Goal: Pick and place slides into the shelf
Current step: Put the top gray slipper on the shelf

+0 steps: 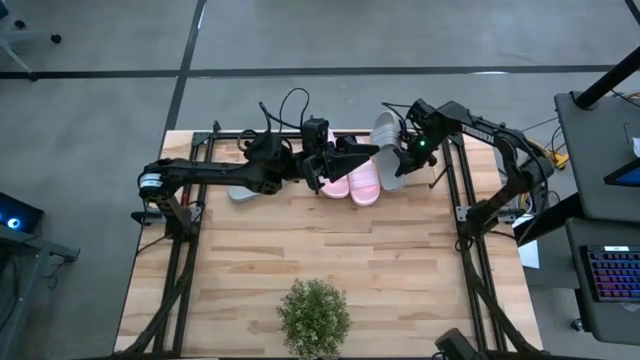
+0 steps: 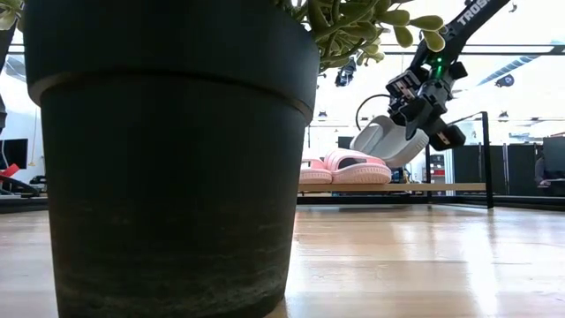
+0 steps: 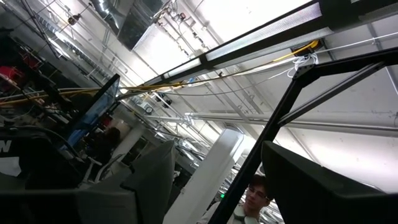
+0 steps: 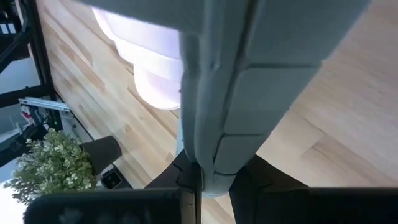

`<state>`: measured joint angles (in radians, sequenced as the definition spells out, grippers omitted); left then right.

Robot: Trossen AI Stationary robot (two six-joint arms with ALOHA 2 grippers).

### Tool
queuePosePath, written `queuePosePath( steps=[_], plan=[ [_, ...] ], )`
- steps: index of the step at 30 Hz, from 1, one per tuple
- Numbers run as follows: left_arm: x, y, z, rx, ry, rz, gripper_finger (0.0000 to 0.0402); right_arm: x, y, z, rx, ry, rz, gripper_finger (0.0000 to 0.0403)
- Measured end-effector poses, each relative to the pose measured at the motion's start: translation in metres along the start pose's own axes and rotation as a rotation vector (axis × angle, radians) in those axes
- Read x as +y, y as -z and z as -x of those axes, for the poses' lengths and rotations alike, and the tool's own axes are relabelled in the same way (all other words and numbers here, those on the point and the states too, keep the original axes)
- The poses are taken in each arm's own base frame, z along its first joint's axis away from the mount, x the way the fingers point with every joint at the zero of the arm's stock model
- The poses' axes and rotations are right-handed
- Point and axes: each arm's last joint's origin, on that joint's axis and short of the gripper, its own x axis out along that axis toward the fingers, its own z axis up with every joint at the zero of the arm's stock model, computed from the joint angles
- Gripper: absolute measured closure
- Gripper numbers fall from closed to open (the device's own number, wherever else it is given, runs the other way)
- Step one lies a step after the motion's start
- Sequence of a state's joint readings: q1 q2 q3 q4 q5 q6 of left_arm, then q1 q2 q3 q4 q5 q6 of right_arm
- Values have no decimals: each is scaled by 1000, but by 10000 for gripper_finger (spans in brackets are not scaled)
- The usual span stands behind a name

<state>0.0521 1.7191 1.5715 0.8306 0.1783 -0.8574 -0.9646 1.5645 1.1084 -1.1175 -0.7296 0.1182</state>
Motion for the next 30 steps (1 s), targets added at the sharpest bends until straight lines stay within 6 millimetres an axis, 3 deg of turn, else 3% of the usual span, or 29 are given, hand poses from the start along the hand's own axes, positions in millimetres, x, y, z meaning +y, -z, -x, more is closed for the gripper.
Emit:
queuePosePath(
  steps=[30],
  plan=[
    [0,0,0,0,0,3,177,-8,-14,-21,34,-5,17,363]
  ],
)
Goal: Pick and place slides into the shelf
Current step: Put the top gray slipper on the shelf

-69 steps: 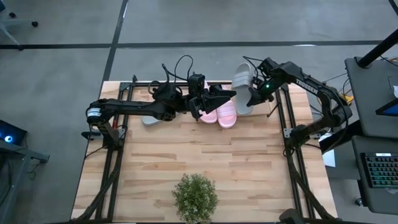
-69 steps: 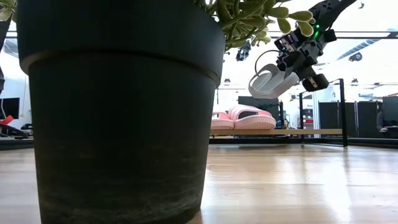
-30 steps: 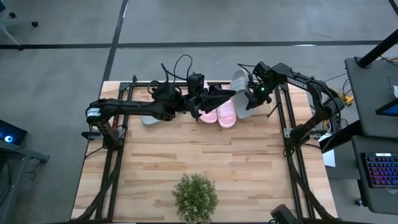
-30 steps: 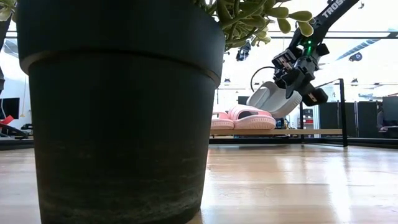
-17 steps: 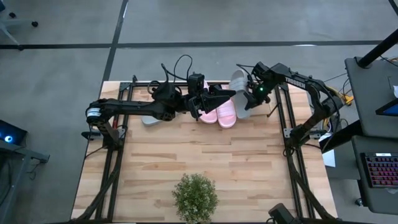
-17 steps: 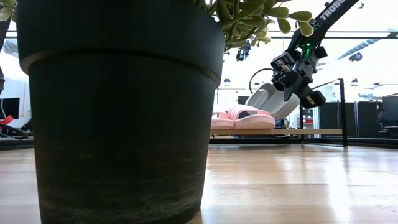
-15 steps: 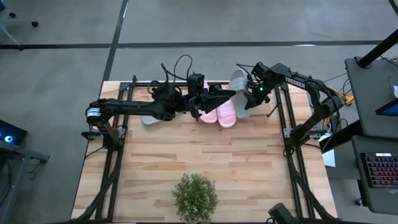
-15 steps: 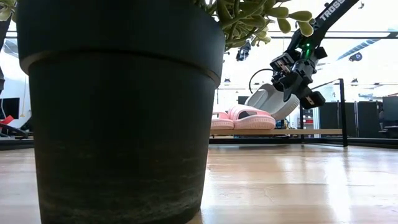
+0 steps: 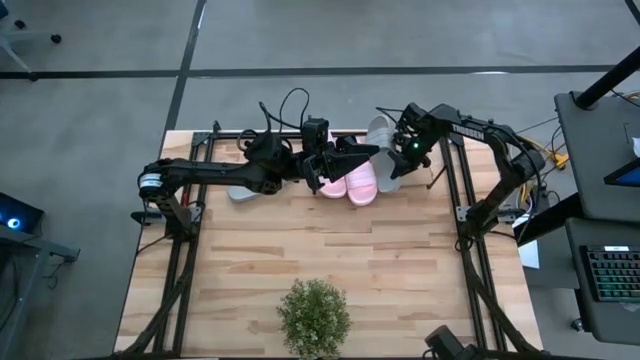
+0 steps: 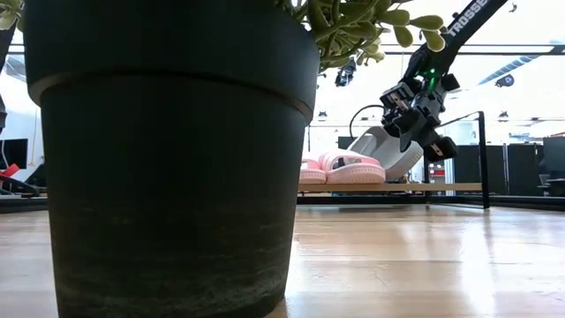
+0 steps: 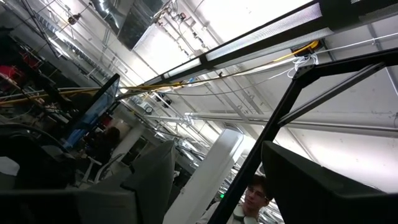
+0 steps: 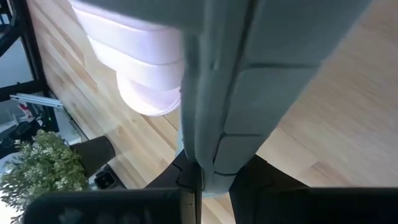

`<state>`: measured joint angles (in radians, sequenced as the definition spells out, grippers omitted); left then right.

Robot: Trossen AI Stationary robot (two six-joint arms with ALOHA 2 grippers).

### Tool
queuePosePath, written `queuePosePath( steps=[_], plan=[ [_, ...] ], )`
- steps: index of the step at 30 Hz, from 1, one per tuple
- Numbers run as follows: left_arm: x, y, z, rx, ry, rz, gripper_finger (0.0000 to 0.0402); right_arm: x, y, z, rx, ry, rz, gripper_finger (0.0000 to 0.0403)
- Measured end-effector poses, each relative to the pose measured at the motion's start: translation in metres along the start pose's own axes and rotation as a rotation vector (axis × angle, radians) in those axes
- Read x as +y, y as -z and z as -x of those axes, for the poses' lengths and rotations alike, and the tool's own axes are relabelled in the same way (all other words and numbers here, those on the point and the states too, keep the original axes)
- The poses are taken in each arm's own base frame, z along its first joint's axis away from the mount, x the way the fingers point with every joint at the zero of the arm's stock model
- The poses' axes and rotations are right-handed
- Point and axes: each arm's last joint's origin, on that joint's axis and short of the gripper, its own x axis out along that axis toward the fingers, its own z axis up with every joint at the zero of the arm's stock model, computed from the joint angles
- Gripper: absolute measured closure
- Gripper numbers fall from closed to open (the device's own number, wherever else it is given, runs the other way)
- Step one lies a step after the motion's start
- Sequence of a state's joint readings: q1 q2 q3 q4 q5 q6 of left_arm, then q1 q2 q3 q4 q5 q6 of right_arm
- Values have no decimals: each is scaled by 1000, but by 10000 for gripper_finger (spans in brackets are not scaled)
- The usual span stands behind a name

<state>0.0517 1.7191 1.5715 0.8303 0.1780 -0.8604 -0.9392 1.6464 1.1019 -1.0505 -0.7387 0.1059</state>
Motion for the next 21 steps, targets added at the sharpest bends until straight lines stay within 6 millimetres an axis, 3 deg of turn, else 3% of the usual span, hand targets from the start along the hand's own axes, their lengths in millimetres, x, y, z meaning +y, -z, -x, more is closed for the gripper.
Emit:
queuePosePath(
  steps=[21],
  plan=[
    [0,0,0,0,0,-1,177,-2,-4,-3,-3,-4,7,359]
  ],
)
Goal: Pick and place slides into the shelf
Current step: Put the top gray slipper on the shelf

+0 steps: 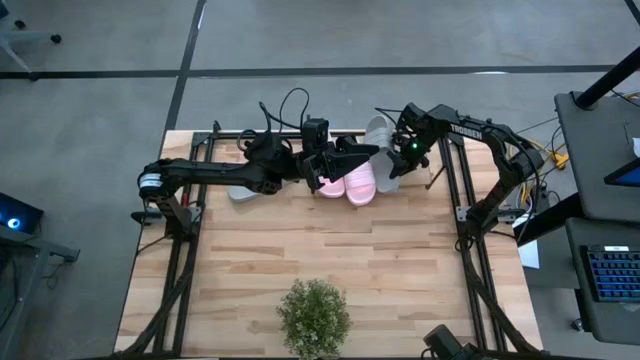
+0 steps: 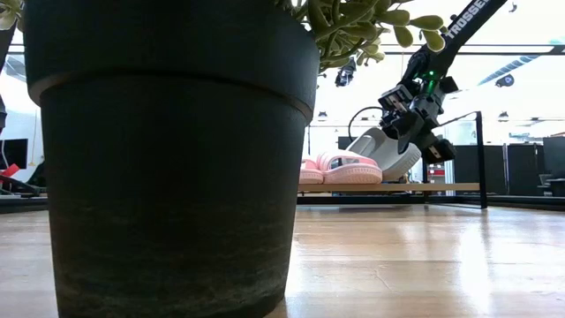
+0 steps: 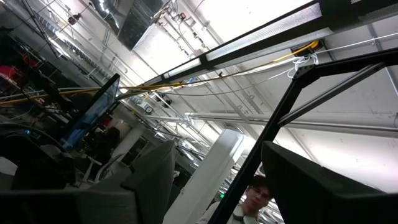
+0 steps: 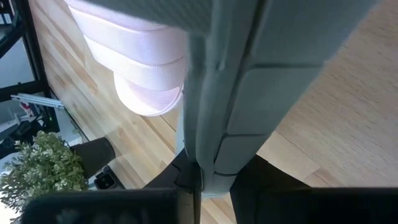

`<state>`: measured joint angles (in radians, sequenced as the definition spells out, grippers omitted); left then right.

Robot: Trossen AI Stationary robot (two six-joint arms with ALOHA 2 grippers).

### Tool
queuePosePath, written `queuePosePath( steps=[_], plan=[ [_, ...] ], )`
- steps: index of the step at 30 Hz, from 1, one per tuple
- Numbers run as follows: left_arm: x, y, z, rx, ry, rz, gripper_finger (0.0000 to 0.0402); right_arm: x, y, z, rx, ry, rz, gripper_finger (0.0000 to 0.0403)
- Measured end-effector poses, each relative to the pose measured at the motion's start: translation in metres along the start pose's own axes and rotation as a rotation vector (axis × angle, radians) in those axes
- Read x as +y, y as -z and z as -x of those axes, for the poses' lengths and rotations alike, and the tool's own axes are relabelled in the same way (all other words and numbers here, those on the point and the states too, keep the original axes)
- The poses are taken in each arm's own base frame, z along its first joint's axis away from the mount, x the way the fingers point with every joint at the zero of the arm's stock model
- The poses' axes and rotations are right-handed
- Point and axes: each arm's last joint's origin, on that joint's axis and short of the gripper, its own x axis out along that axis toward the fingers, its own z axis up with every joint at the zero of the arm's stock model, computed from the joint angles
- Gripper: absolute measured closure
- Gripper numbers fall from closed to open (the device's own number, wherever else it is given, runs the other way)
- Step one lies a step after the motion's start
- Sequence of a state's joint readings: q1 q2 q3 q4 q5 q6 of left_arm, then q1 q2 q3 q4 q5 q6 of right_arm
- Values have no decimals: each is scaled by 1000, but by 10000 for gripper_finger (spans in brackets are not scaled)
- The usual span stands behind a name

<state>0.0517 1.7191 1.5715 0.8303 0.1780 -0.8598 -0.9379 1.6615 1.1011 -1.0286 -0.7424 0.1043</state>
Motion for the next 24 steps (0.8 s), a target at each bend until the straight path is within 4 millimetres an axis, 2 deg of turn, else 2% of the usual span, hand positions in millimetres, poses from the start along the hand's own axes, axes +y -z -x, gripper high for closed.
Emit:
queuePosePath(
  steps=[5,9,24],
  plan=[
    [0,0,0,0,0,0,177,0,-1,0,-9,13,0,301],
    [0,0,0,0,-1,0,177,0,-1,0,-8,14,-3,272],
    [0,0,0,0,-1,0,177,-1,-2,1,-17,66,0,261]
  ],
)
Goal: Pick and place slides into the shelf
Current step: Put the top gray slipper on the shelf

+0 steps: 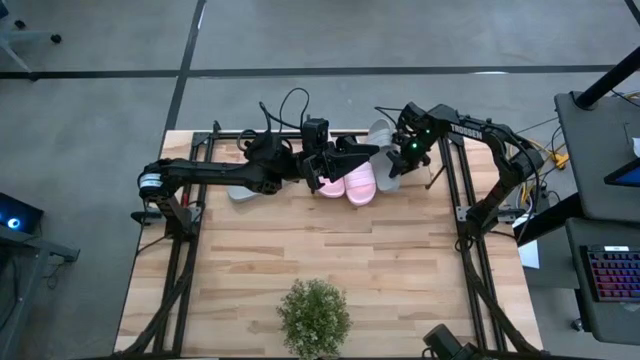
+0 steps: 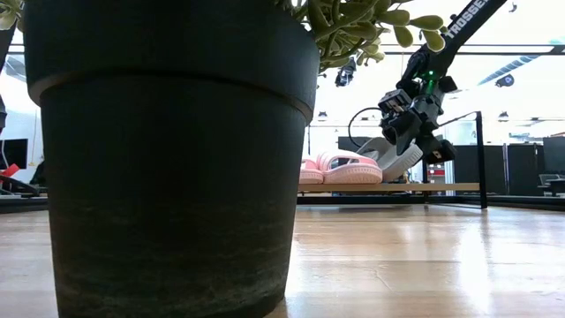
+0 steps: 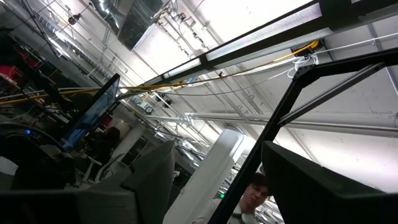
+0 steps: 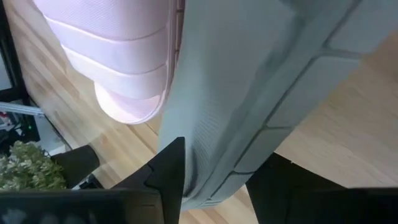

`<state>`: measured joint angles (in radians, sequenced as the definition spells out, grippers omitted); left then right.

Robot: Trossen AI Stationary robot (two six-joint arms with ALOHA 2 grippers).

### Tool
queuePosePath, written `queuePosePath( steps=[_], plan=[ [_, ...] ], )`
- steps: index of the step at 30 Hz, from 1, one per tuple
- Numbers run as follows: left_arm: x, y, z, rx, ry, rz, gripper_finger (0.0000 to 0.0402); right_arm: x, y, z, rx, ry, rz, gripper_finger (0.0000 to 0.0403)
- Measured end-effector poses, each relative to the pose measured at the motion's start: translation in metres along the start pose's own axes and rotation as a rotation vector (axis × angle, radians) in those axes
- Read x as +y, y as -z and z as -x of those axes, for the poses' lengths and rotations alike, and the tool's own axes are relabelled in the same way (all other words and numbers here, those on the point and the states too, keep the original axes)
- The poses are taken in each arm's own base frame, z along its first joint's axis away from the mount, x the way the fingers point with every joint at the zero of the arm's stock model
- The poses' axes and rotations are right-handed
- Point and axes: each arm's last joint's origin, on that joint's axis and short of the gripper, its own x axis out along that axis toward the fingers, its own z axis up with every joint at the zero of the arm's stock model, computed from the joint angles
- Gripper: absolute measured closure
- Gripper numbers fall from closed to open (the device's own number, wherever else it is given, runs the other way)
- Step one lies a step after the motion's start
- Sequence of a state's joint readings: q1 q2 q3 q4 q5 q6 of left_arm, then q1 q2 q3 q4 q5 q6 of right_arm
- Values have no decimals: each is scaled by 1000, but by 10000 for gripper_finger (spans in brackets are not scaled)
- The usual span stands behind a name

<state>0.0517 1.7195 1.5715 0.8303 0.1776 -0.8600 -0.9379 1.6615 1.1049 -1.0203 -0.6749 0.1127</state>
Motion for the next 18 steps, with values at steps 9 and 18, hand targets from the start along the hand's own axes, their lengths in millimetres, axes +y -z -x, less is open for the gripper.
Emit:
queuePosePath(
  steps=[9,18],
  plan=[
    [0,0,0,0,0,0,177,4,3,-6,30,92,48,216],
    [0,0,0,0,0,0,177,8,5,-9,44,143,65,162]
  ],
)
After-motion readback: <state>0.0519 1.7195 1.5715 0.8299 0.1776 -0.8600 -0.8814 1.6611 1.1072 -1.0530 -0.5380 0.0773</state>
